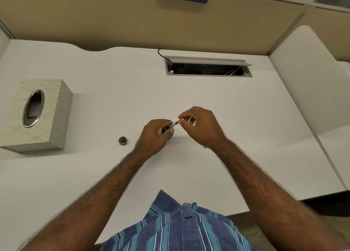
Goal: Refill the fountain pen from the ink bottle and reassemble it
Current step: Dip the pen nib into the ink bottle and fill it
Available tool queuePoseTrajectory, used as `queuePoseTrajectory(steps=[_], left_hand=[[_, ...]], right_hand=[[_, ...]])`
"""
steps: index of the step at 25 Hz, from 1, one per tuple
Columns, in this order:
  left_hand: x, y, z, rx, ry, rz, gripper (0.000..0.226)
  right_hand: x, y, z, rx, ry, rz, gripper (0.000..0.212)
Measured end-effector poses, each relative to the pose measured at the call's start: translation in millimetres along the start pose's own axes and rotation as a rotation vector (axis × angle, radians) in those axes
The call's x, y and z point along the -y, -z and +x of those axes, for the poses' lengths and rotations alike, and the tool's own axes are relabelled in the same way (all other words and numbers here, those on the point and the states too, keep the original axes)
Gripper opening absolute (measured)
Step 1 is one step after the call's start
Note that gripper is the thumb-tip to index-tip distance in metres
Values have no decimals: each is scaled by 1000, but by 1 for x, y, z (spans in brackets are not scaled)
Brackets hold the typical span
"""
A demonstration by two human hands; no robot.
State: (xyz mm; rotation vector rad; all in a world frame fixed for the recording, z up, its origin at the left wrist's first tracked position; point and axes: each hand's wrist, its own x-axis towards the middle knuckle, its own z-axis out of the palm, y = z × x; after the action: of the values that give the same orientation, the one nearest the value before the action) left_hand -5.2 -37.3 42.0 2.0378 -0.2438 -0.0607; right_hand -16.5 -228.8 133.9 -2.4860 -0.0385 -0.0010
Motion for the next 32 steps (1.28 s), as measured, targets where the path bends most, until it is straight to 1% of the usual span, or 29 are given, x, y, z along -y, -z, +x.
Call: queuePoseTrajectory(steps=[3, 7, 12, 19, 28, 32], left_hand=[[-2, 0, 1, -8, -15, -12, 25], [-4, -1, 4, -20, -21, -24, 18], [4, -4, 9, -32, 18, -53, 21], [7, -5, 9, -22, 27, -69, 20], [13, -9, 10, -57, 47, -93, 24], [14, -10, 11, -71, 31, -61, 17]], right_hand=[[4, -2, 6, 47, 21, -24, 14], [8, -4, 13, 63, 26, -36, 14], [10, -4, 18, 86, 18, -65, 14], [11, -8, 22, 129, 13, -88, 11], [11, -11, 29, 107, -26, -94, 10], [15, -12, 28, 75, -48, -111, 12]])
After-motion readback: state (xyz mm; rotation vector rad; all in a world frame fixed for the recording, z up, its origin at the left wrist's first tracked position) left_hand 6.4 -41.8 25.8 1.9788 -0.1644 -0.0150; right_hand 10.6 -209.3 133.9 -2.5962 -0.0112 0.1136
